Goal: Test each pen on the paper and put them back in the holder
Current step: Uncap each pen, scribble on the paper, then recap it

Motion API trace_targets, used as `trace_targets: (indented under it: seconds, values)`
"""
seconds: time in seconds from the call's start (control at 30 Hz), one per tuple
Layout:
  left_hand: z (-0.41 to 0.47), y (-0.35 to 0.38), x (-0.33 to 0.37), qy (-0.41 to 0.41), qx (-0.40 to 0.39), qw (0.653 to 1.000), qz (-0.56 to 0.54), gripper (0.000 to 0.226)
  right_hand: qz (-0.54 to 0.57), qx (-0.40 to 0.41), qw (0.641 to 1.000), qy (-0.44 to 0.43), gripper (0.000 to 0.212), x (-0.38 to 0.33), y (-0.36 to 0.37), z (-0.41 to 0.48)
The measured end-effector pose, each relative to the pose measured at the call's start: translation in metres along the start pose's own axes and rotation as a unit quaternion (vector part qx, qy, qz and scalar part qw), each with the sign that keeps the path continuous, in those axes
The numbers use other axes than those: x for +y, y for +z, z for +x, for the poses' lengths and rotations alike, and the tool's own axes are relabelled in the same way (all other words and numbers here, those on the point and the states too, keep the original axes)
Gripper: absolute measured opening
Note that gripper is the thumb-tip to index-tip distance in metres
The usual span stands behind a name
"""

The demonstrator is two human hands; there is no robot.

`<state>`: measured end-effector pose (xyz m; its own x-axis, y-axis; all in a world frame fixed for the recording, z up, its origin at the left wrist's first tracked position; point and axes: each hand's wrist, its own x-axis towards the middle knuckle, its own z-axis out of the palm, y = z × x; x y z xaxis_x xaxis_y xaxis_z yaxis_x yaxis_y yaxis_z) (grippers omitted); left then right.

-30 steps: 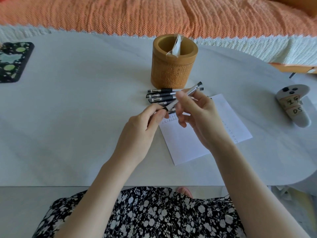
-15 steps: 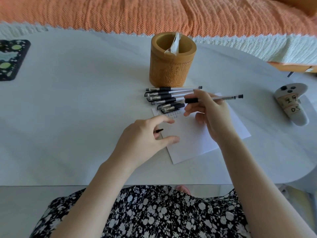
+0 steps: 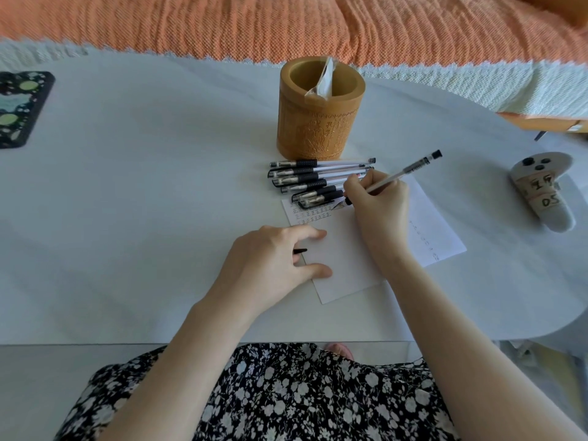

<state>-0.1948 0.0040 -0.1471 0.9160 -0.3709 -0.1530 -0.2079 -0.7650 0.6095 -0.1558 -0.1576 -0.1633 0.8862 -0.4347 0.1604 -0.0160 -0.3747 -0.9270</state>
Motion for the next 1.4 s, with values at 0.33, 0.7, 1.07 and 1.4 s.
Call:
trace_targets:
  seconds: [0.33, 0.7, 1.07, 1.4]
  values:
    - [0.0009, 0.0011, -0.0008, -0.013, -0.003, 1.0, -0.001, 0.05, -0.005, -0.001, 1.0, -0.011, 0.033, 0.0023, 0.0003, -0.0007]
    - [0.0012, 0.001, -0.0014, -0.006, -0.007, 1.0, 0.007, 0.05, -0.022, 0.003, 0.999, -0.031, 0.032, 0.0028, 0.0005, 0.001]
    - [0.0016, 0.0026, -0.0013, -0.011, -0.003, 1.0, 0.011, 0.051, -0.014, 0.002, 1.0, -0.027, 0.032, 0.0037, -0.0006, 0.0013]
    - [0.0001, 0.0029, -0.0002, 0.001, 0.001, 1.0, 0.022, 0.051, -0.016, -0.003, 1.0, -0.024, 0.032, 0.0029, -0.0002, 0.0003]
